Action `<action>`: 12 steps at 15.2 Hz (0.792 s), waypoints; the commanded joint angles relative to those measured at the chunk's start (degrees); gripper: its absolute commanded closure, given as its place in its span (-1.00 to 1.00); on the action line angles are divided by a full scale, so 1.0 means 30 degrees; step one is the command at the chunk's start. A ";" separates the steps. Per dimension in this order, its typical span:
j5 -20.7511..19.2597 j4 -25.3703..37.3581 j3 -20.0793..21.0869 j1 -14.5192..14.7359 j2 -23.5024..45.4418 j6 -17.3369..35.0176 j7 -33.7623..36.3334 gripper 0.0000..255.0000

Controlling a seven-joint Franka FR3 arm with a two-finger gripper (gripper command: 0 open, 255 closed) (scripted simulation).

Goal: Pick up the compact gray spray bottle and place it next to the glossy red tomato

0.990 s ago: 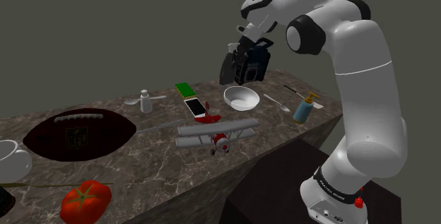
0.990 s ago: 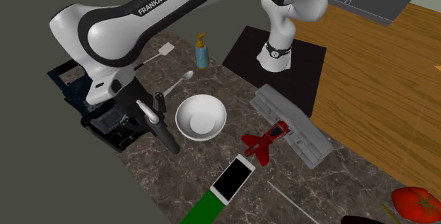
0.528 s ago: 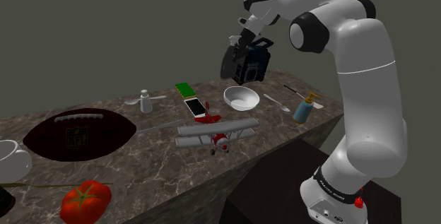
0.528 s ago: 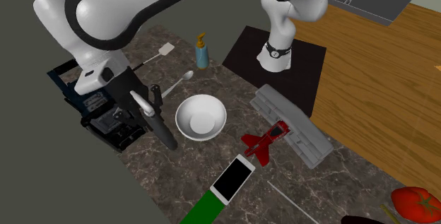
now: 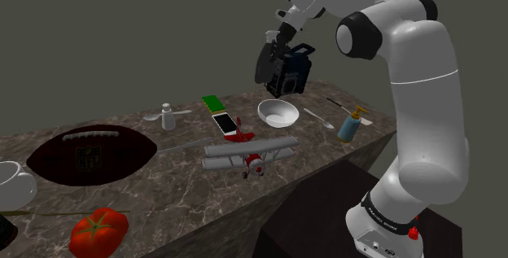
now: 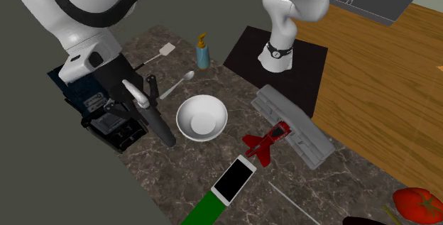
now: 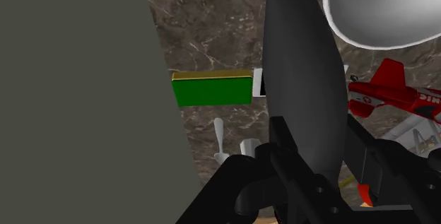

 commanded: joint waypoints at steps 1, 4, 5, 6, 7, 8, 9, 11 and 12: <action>-0.0041 0.0222 -0.0022 -0.0042 -0.0076 -0.0234 0.0158 1.00; -0.0706 -0.2708 -0.0316 0.2048 -0.1973 0.1295 0.0493 1.00; -0.0921 -0.3570 -0.0381 0.2698 -0.2567 0.1794 0.0670 1.00; -0.1135 -0.4386 -0.0426 0.3325 -0.3145 0.2291 0.0875 1.00; -0.1347 -0.5159 -0.0455 0.3931 -0.3709 0.2786 0.1106 1.00; -0.1558 -0.5894 -0.0465 0.4517 -0.4260 0.3278 0.1362 1.00; -0.1769 -0.6593 -0.0455 0.5079 -0.4798 0.3769 0.1641 1.00; -0.2181 -0.7893 -0.0392 0.6151 -0.5832 0.4739 0.2257 1.00; -0.2384 -0.8497 -0.0331 0.6654 -0.6328 0.5220 0.2592 1.00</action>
